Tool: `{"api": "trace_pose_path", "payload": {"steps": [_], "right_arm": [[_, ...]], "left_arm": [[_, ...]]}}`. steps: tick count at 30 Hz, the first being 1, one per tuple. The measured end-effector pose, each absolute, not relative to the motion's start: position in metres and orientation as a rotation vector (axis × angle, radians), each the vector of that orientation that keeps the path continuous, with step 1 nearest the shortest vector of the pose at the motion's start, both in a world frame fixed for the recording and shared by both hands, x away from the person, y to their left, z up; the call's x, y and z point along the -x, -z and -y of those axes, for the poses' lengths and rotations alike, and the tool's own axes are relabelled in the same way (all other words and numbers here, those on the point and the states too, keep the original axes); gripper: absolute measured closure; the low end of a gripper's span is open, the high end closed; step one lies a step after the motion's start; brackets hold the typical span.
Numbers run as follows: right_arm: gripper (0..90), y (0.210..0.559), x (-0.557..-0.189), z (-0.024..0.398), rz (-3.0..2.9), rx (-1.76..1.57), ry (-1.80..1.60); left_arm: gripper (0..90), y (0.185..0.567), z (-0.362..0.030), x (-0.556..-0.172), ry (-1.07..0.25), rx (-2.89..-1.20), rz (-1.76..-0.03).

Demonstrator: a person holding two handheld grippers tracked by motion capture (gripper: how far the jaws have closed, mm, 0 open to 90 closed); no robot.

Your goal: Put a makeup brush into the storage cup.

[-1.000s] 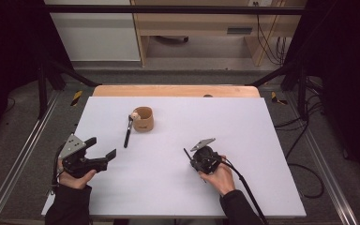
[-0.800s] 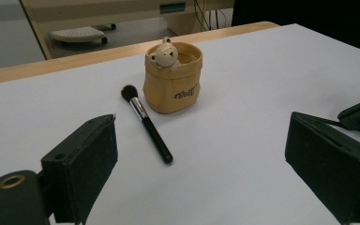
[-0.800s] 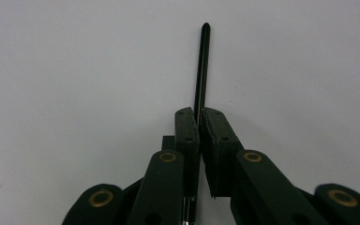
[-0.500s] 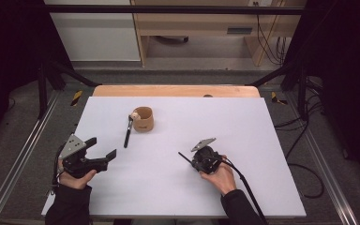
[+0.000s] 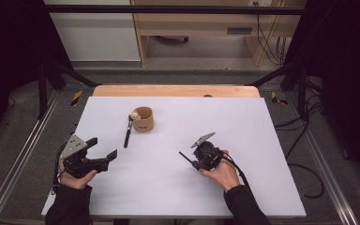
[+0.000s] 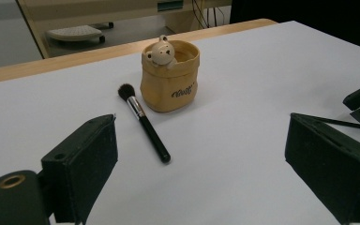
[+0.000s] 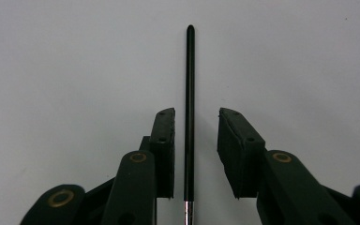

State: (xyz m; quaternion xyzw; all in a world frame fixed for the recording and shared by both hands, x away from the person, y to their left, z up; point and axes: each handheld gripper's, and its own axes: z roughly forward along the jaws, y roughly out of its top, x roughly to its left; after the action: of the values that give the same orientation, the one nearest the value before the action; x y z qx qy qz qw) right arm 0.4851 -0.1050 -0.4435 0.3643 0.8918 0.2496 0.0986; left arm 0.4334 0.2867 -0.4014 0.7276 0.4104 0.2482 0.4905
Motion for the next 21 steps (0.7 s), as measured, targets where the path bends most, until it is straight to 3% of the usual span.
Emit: {"api": "trace_pose_path", "payload": {"steps": [11, 21], "right_arm": [[72.8, 0.4519, -0.4865, 0.1009, -2.705, -1.069, -0.62], [85.1, 0.454, -0.4883, 0.1004, -2.733, -1.091, -0.599]], "left_arm": [[8.7, 0.4015, -0.2862, -0.4336, -0.601, -1.779, -0.992], [8.7, 0.4016, -0.2852, -0.4335, -0.601, -1.785, -0.989]]}}
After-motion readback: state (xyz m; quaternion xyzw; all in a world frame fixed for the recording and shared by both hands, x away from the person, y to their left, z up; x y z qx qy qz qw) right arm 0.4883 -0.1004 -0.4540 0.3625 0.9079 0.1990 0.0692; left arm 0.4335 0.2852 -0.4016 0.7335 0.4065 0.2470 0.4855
